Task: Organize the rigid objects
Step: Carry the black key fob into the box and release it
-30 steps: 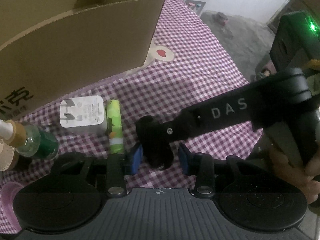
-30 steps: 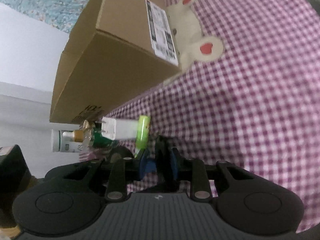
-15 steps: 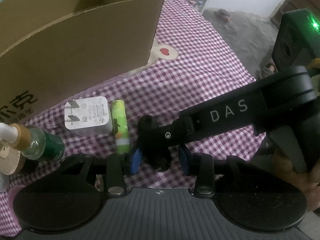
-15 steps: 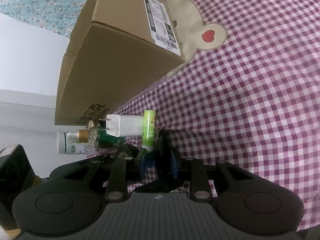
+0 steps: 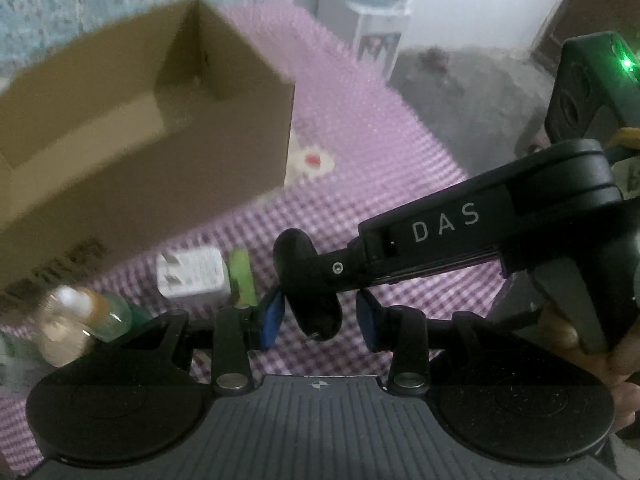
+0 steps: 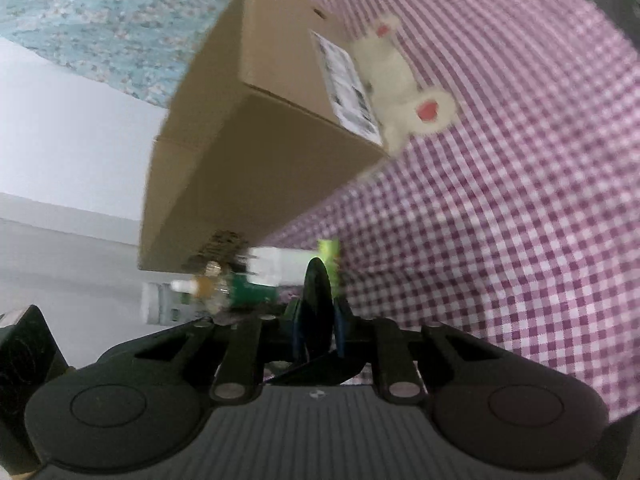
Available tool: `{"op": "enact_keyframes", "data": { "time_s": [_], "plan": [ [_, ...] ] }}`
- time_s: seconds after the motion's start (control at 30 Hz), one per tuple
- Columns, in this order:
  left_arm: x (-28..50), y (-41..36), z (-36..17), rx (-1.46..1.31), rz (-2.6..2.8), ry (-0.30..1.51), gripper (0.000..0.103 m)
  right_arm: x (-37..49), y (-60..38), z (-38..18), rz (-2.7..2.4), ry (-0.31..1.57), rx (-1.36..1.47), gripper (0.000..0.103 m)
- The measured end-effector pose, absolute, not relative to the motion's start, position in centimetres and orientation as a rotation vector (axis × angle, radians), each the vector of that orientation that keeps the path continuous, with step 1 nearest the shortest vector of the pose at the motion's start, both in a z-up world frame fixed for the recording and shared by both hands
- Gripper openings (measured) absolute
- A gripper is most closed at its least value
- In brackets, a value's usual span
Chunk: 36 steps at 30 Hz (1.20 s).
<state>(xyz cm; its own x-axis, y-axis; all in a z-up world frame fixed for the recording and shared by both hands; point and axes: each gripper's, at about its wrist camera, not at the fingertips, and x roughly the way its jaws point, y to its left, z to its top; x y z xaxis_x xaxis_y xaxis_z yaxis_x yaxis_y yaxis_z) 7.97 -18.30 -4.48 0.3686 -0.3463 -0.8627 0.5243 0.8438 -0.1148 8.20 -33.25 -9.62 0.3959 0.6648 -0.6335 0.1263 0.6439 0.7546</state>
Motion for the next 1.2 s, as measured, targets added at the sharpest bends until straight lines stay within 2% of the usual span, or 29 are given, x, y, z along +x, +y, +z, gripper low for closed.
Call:
{"op": "enact_keyframes", "data": {
  "time_s": [0.3,0.5,0.87,1.2],
  "plan": [
    [7.6,-15.5,2.3,0.152,-0.489,0.879,0.038,9.1,-31.0,-1.0,0.487,0.972,0.728,0.018],
    [11.8,-12.7,4.8,0.106,-0.369,0.886,0.038,14.3,-27.5,1.6,0.597,0.959,0.674,0.018],
    [24.2,-6.4,1.0,-0.049,-0.146,1.079,0.039,29.1,-20.1,-3.7,0.651,1.212,0.726,0.018],
    [23.9,-3.1,1.0,-0.084,0.011,1.058,0.041,34.2,-14.6,-9.7,0.64,1.323,0.809,0.019]
  ]
}}
